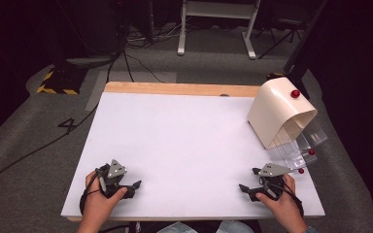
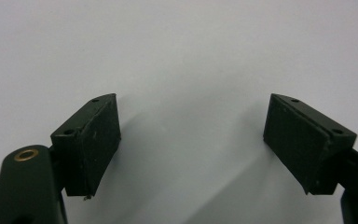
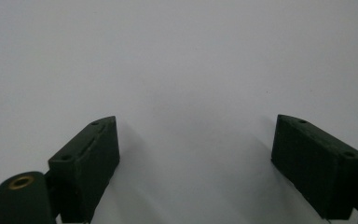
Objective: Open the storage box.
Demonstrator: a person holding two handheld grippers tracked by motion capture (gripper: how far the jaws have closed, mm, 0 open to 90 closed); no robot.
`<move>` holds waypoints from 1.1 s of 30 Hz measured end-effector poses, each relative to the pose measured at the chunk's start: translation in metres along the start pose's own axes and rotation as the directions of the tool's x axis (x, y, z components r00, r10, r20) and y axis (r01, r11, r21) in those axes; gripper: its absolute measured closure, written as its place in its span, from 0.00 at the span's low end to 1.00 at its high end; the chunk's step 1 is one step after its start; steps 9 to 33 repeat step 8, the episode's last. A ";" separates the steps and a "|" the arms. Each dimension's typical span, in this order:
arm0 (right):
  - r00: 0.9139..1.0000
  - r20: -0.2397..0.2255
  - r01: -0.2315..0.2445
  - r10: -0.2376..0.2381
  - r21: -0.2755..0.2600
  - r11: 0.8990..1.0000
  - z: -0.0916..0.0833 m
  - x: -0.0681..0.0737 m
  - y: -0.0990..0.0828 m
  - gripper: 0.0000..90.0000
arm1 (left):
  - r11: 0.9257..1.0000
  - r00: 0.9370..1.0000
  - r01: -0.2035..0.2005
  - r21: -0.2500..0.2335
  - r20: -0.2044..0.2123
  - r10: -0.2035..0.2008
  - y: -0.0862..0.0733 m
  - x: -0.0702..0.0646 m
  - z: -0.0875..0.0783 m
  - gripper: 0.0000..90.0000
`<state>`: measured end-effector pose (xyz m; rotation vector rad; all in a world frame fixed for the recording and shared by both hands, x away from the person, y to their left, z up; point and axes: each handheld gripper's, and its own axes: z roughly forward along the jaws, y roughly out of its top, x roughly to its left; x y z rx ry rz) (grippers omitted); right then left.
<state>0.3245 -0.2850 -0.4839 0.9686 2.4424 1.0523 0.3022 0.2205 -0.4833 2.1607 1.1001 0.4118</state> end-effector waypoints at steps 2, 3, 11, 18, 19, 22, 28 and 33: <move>1.000 0.000 -0.001 0.001 0.001 1.000 0.000 0.000 0.000 0.17 | 1.000 1.000 0.000 0.000 0.000 0.000 0.000 0.000 0.000 0.21; 1.000 0.000 -0.002 0.002 0.002 1.000 0.000 0.000 0.000 0.17 | 1.000 1.000 0.000 0.000 0.001 0.000 0.000 0.000 0.000 0.21; 1.000 0.000 -0.001 0.001 0.001 1.000 0.000 0.000 0.000 0.17 | 1.000 1.000 0.006 0.001 0.002 -0.006 0.000 0.000 0.000 0.21; 1.000 0.000 -0.001 0.001 0.001 1.000 0.000 0.000 0.000 0.17 | 1.000 1.000 0.006 0.001 0.002 -0.006 0.000 0.000 0.000 0.21; 1.000 0.000 -0.001 0.001 0.001 1.000 0.000 0.000 0.000 0.17 | 1.000 1.000 0.006 0.001 0.002 -0.006 0.000 0.000 0.000 0.21; 1.000 0.000 -0.001 0.001 0.001 1.000 0.000 0.000 0.000 0.17 | 1.000 1.000 0.006 0.001 0.002 -0.006 0.000 0.000 0.000 0.21; 1.000 0.000 -0.001 0.001 0.001 1.000 0.000 0.000 0.000 0.17 | 1.000 1.000 0.006 0.001 0.002 -0.006 0.000 0.000 0.000 0.21; 1.000 0.000 -0.001 0.001 0.001 1.000 0.000 0.000 0.000 0.17 | 1.000 1.000 0.006 0.001 0.002 -0.006 0.000 0.000 0.000 0.21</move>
